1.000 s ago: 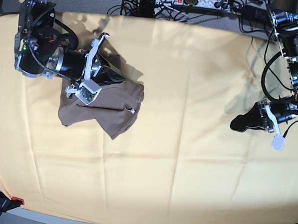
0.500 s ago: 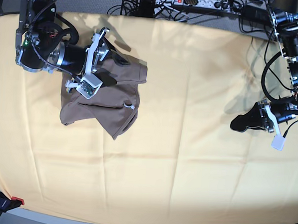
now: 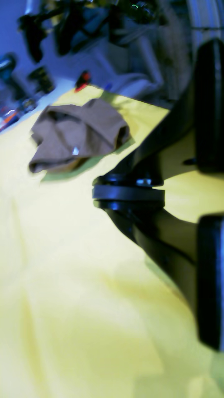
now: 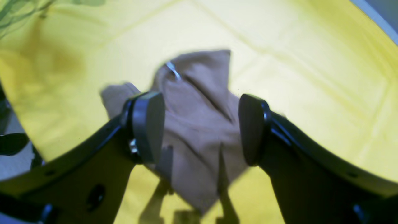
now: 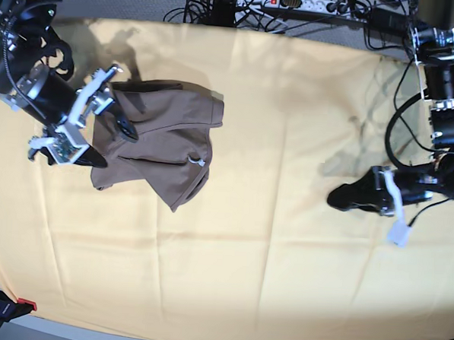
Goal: Fold the T-shirt properly
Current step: 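Move the left gripper to the bundle's edge and tuck it under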
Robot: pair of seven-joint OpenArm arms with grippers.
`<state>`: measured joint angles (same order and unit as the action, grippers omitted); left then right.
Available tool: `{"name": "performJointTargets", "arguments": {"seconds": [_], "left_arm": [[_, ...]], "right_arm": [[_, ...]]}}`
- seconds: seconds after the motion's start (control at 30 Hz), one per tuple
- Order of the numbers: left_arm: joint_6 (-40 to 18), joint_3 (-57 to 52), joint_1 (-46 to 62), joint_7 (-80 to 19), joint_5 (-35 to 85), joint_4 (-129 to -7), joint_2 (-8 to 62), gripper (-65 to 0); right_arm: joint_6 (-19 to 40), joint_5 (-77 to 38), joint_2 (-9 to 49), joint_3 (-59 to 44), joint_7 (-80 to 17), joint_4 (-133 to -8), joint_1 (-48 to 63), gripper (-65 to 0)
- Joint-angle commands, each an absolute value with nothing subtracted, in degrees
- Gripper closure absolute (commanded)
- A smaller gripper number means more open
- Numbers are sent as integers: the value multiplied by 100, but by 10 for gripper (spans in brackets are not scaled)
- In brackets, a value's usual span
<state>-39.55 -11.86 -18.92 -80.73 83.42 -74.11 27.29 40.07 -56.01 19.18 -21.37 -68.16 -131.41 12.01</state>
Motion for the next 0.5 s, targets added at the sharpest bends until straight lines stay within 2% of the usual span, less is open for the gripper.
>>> {"name": "performJointTargets", "arguments": {"seconds": [0.0,0.1,0.23,0.37,0.47], "left_arm": [[-4000,-1002,-2121,-7937,8500,-7585,2700,0],[-4000,-478,-2425,-7363,8500,-7612,2375,0],[-4000,-102,-2808,-7273,8040,-7601,1675,0],[-3997,252,-3009,-6121,6595,-7463,1079,0],[-3068,305,-3052,-5529,5253,-7242,587,0]], "right_arm": [[4000,-5695,1986,-2333,-6689,-13216,1221,-393],[4000,-5697,1984,-2810,-6685,-13216,1448,-393],[4000,-5695,1984,-3264,-6674,-13216,1765,-393],[4000,-5695,1984,-3555,-6676,-13216,2034,-393],[4000,-5693,1984,-3699,-6676,-13216,2178,-394]]}}
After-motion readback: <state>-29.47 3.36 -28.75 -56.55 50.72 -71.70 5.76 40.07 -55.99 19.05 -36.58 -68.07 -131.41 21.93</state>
